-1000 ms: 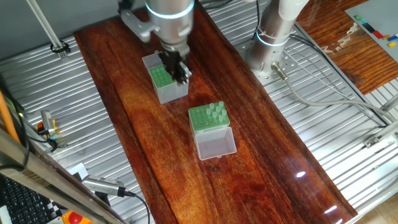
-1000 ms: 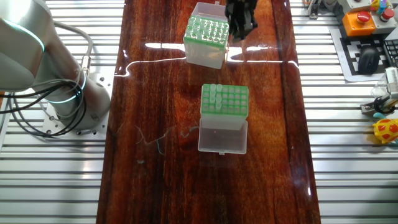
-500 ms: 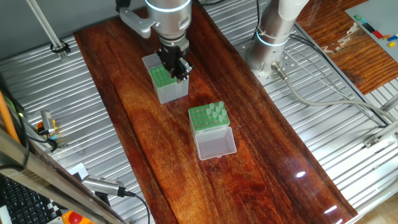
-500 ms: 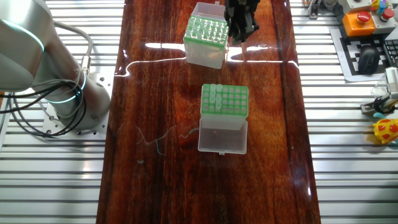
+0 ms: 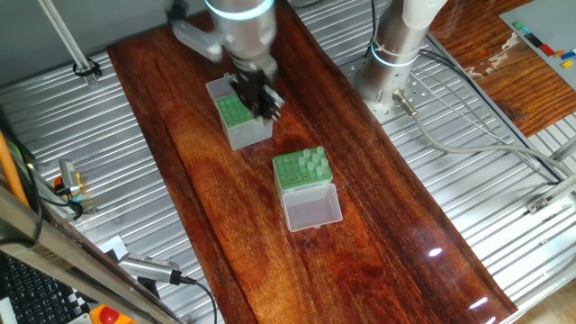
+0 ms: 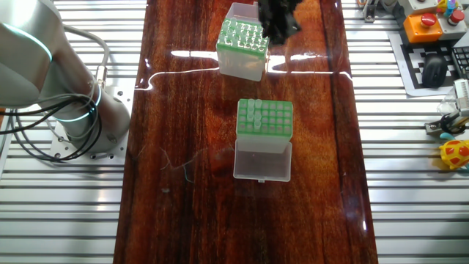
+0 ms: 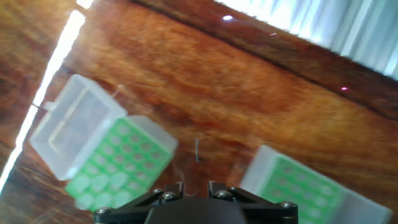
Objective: Transfer all large pipette tips from one holder to another
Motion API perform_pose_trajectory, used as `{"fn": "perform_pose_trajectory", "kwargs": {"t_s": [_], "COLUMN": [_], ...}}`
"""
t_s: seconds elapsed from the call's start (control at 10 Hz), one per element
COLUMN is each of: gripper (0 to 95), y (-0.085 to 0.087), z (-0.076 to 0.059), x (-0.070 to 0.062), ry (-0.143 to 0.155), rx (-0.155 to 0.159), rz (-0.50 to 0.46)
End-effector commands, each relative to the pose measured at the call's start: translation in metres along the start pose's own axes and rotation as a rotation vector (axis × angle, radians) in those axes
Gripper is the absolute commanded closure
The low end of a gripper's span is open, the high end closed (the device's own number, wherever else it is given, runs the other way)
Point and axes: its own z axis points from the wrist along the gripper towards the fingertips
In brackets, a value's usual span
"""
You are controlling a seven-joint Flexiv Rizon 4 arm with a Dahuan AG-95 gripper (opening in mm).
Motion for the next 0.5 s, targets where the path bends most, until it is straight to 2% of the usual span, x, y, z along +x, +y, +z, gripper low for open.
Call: {"fn": "perform_pose_trajectory", "kwargs": {"t_s": [0.1,0.2,0.4,0.5], "gripper": [76.0,76.0,76.0,76.0], "y": [0.0257,0.0323,0.0315,0.0315], "z": [0.0052,0.0046,0.0037,0.0037], "x": [0.0081,0.011,0.0109,0.0109], "ry": [0.006,0.006,-0.001,-0.005], "rx": [0.023,0.025,0.035,0.027], "rz": [0.112,0.122,0.128,0.099]}}
